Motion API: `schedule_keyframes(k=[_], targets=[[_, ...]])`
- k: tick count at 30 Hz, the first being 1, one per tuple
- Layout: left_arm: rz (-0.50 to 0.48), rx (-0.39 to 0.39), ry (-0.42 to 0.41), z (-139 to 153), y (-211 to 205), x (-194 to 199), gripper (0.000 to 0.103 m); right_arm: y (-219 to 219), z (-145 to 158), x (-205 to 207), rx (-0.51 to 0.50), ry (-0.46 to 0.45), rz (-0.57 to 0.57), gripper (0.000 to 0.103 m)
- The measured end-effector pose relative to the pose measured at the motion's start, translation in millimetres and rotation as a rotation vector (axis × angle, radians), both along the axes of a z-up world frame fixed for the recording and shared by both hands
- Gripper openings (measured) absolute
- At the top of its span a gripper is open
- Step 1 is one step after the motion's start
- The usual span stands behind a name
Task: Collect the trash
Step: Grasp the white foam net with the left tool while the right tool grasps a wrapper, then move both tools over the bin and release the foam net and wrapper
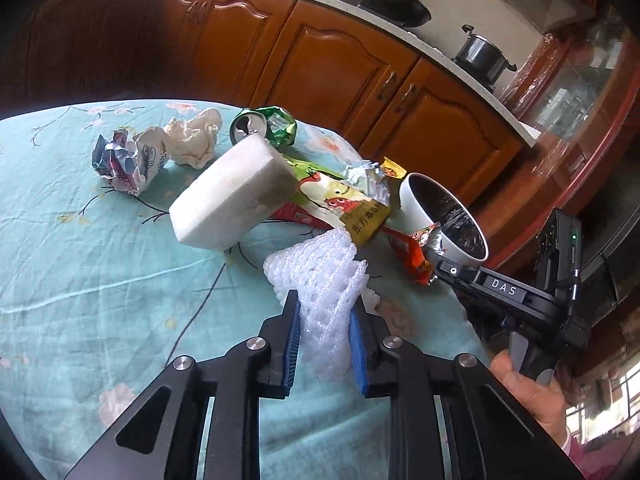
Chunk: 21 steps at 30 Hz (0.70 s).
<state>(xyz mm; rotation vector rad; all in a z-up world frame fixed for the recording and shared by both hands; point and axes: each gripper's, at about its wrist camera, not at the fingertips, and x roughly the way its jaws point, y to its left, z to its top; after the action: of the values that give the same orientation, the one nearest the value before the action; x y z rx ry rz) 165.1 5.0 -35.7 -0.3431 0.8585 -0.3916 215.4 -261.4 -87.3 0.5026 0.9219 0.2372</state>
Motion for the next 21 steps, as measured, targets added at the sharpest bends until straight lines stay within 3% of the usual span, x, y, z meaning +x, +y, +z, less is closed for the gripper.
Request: schedule_keyframes(k=[10, 21], targets=[[-0.111, 0.014, -0.058, 19.2, -36.7, -13.8, 0.020, -31.3, 20.1, -40.5, -0.026, -0.047, -0.041, 0.002], [-0.194, 0.039, -0.058, 18.8, -84.5, 19.0, 0.020, -77.6, 31.9, -51.2, -0.046, -0.078, -0.125, 0.002]])
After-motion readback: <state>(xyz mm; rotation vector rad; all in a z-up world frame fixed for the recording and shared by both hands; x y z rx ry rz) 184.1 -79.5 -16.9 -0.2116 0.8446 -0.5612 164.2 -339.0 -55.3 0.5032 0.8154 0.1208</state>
